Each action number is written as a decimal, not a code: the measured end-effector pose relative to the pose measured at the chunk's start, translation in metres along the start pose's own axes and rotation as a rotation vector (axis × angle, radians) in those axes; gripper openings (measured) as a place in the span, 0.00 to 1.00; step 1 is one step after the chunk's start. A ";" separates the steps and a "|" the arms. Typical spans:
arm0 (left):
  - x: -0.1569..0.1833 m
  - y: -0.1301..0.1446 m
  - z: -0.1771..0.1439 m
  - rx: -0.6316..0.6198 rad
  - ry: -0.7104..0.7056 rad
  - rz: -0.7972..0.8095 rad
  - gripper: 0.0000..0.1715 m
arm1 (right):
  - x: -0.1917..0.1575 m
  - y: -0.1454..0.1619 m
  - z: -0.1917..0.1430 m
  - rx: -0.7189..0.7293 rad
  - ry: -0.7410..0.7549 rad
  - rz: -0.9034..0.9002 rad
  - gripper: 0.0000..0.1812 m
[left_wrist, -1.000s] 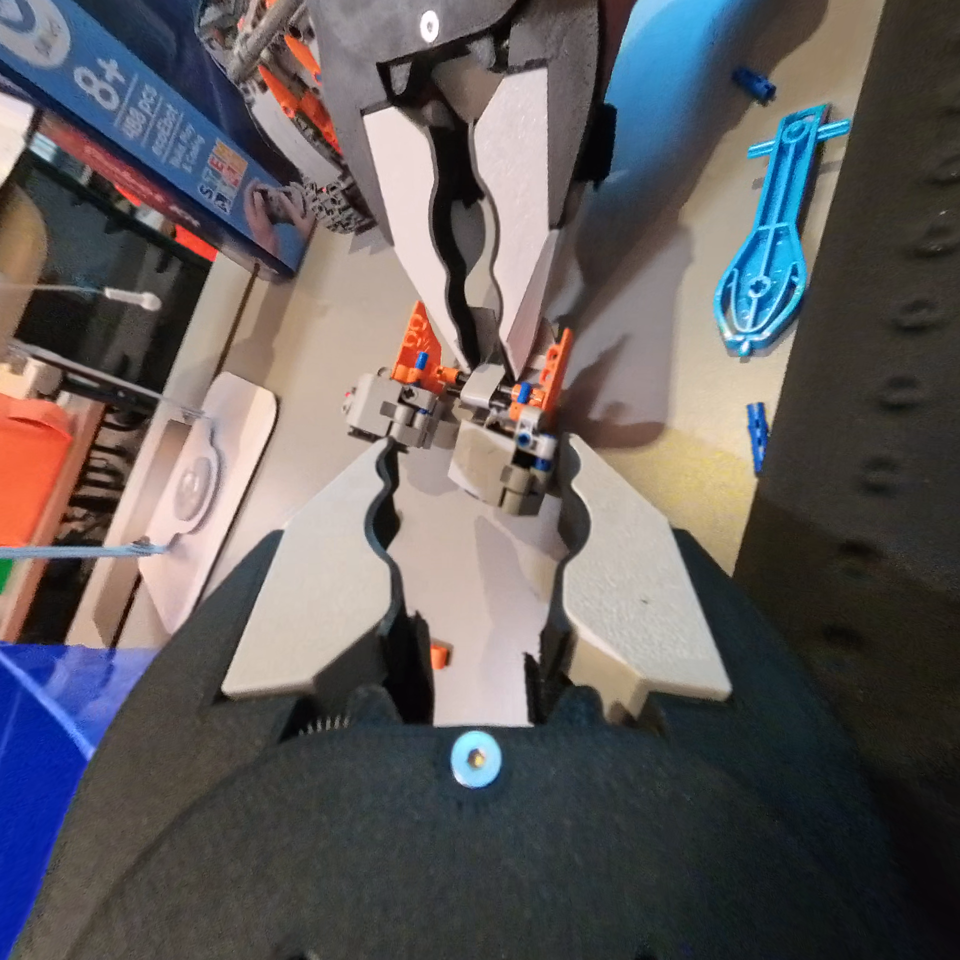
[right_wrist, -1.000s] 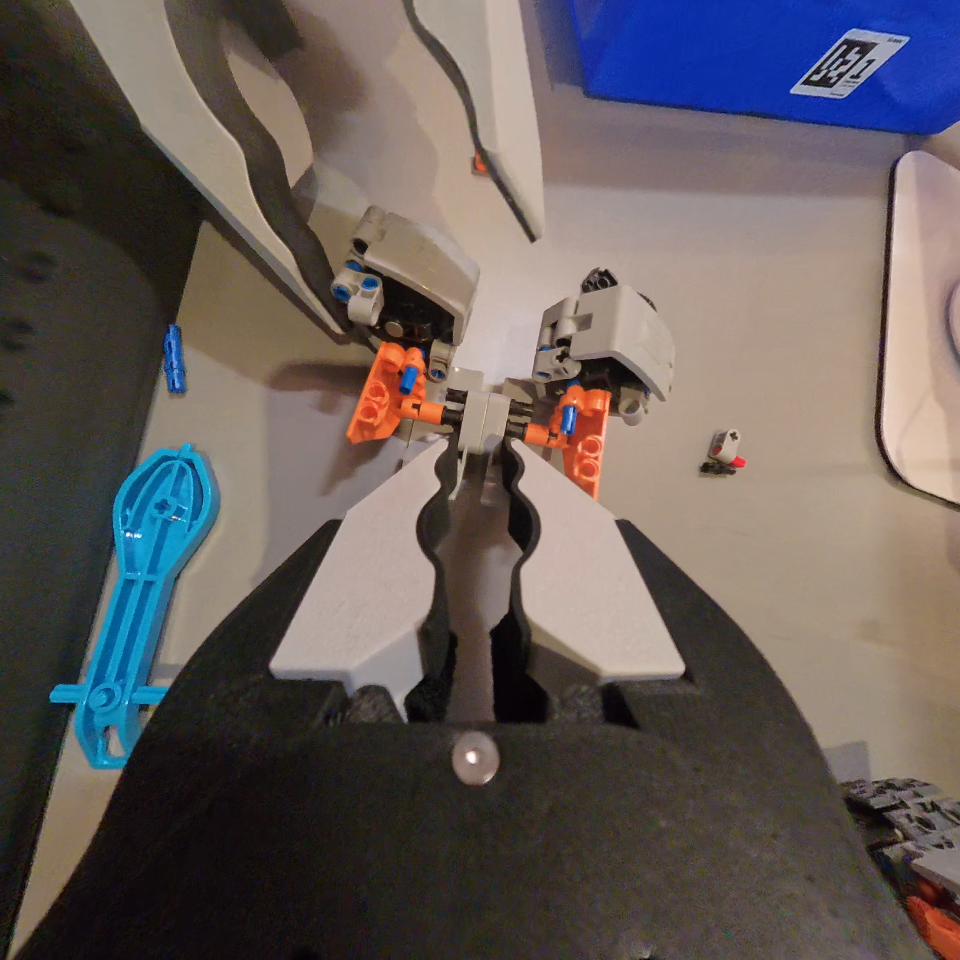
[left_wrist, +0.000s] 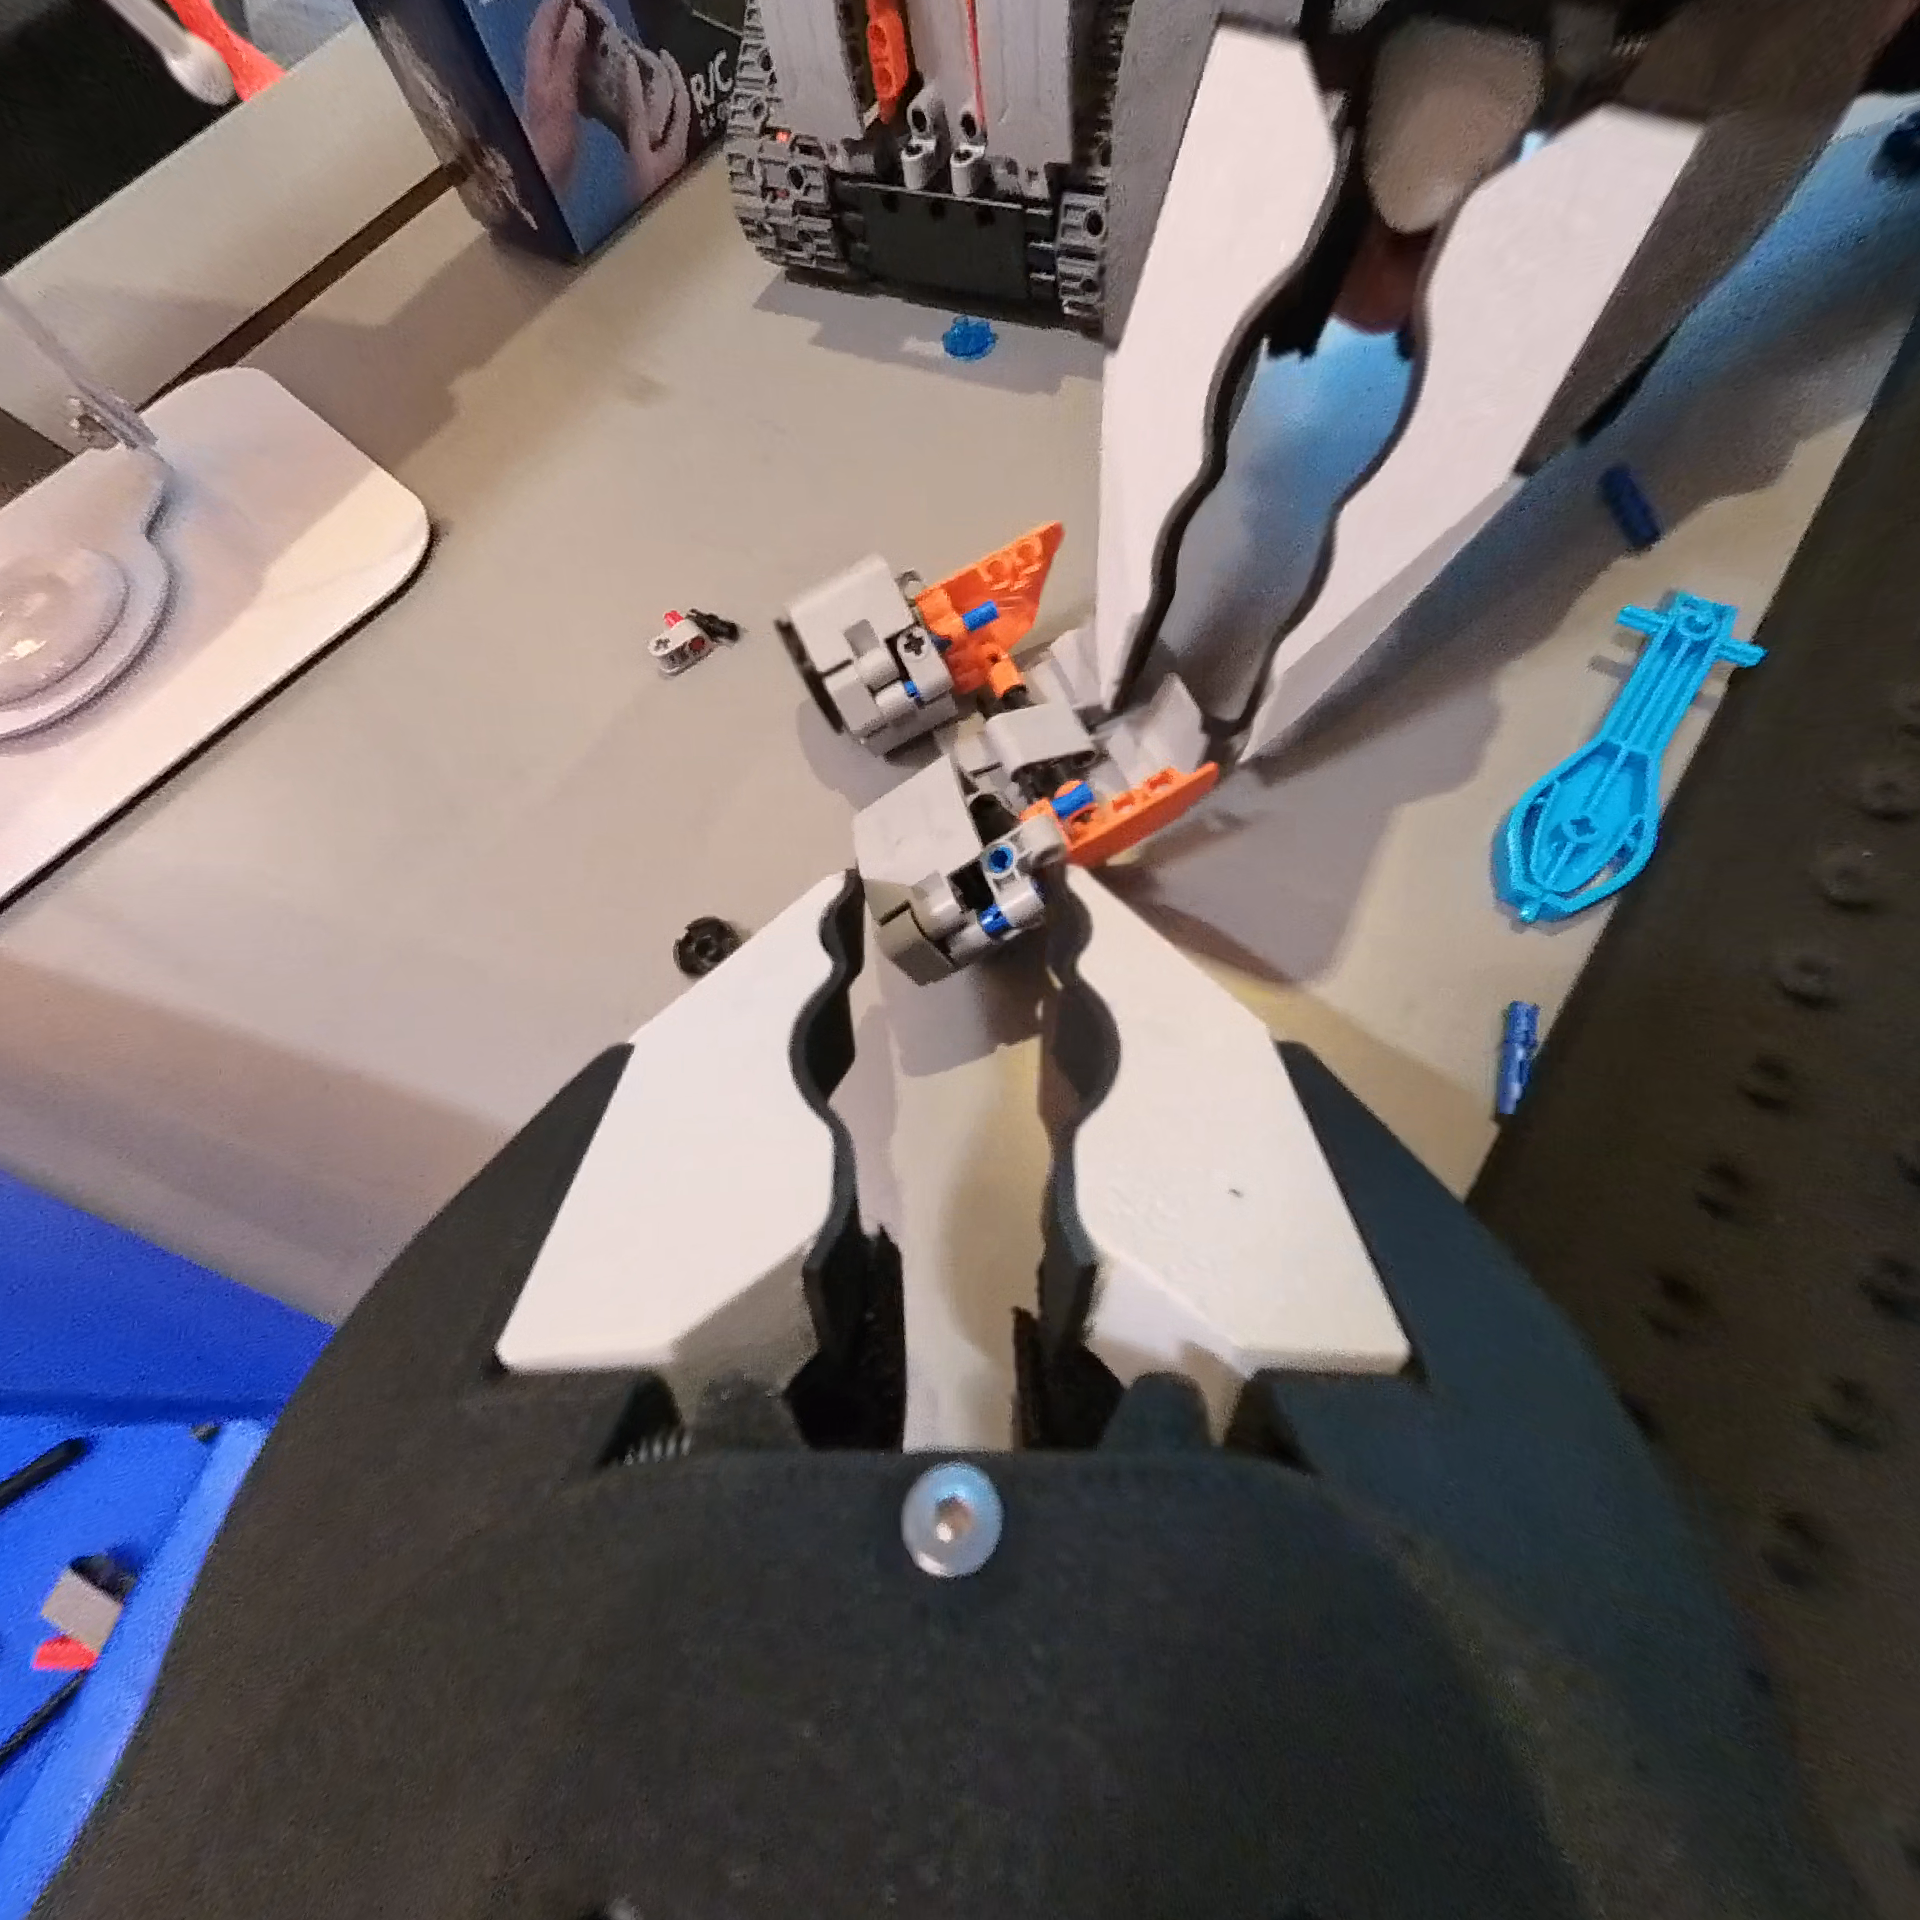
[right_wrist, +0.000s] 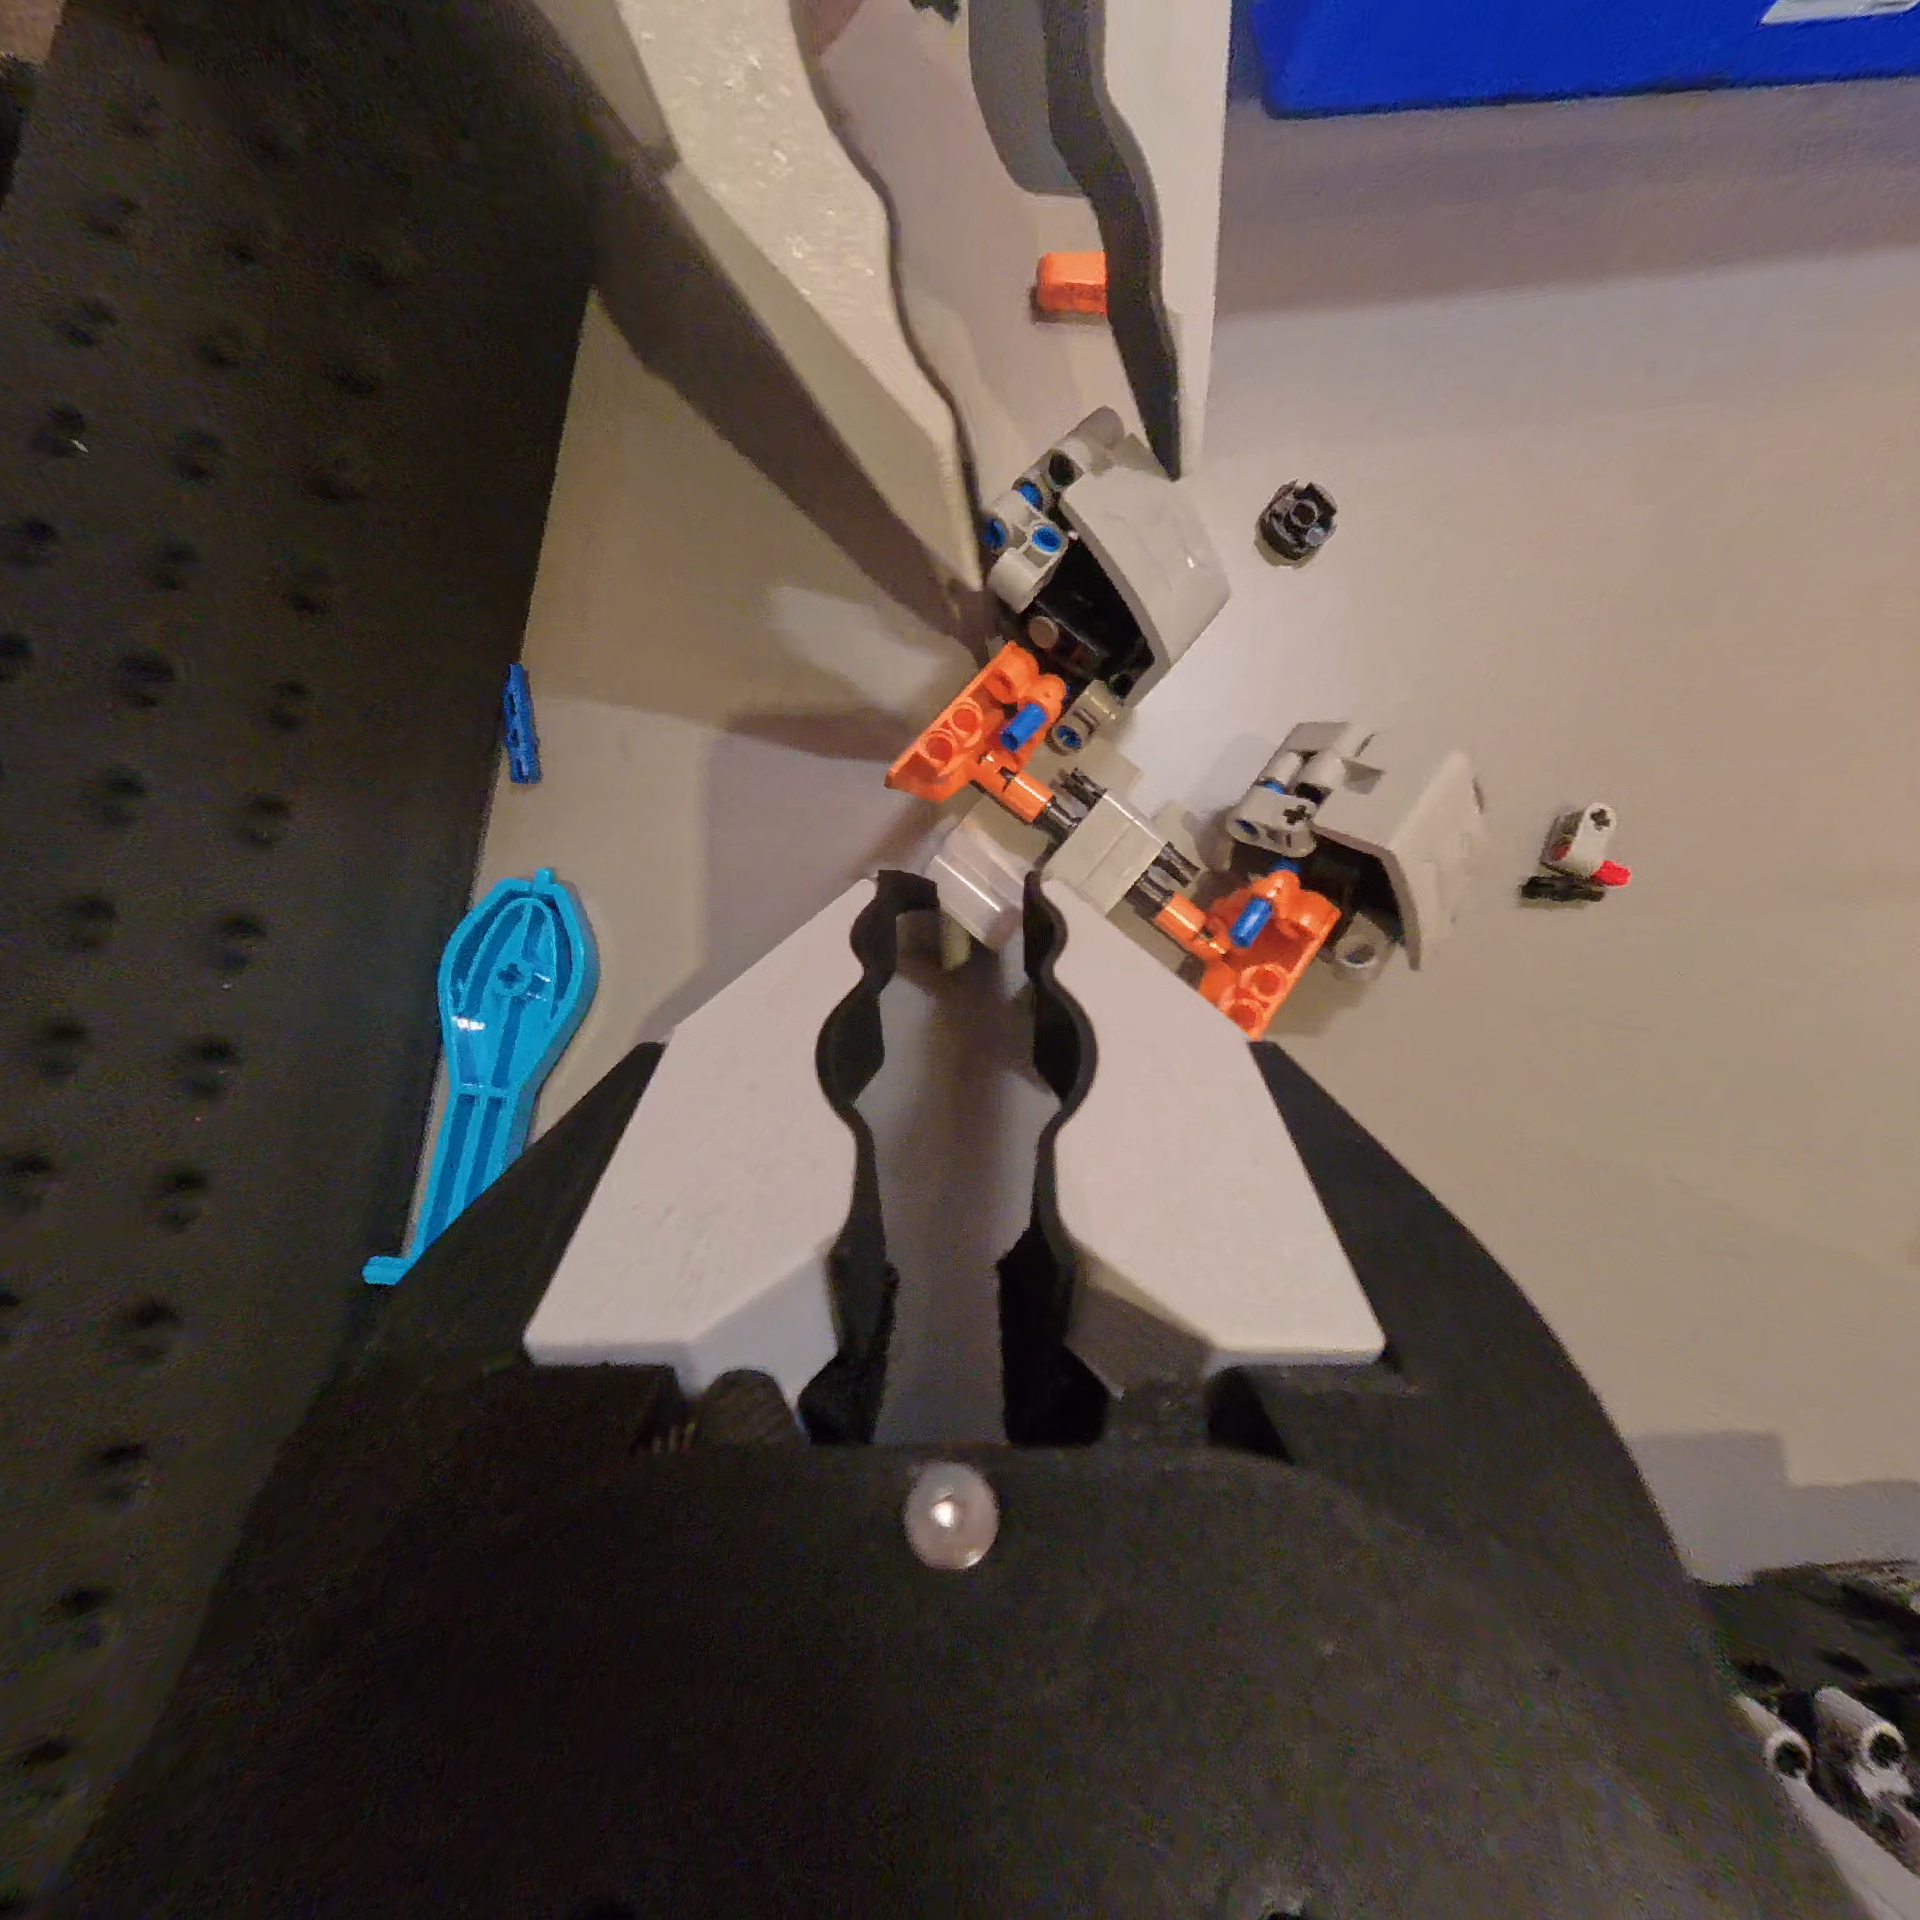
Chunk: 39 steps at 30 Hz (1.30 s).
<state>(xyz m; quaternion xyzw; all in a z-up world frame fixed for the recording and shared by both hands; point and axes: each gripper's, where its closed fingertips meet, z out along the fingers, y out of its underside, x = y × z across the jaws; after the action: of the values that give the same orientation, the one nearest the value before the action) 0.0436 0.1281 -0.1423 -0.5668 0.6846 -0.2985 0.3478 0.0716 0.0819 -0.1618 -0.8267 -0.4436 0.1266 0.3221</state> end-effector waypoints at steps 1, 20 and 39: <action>-0.002 0.000 0.000 0.003 -0.003 -0.001 0.19 | 0.002 -0.003 -0.004 0.021 -0.002 0.012 0.13; -0.007 -0.011 0.005 -0.081 -0.264 0.382 0.18 | 0.003 0.004 0.007 -0.051 0.089 -0.128 0.01; -0.014 -0.011 0.001 -0.023 -0.199 0.250 0.26 | 0.051 -0.025 -0.069 0.190 0.195 0.082 0.00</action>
<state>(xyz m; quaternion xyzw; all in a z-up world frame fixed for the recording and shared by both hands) 0.0524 0.1398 -0.1324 -0.5078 0.7156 -0.1873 0.4417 0.1189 0.1043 -0.0890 -0.8181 -0.3621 0.1001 0.4353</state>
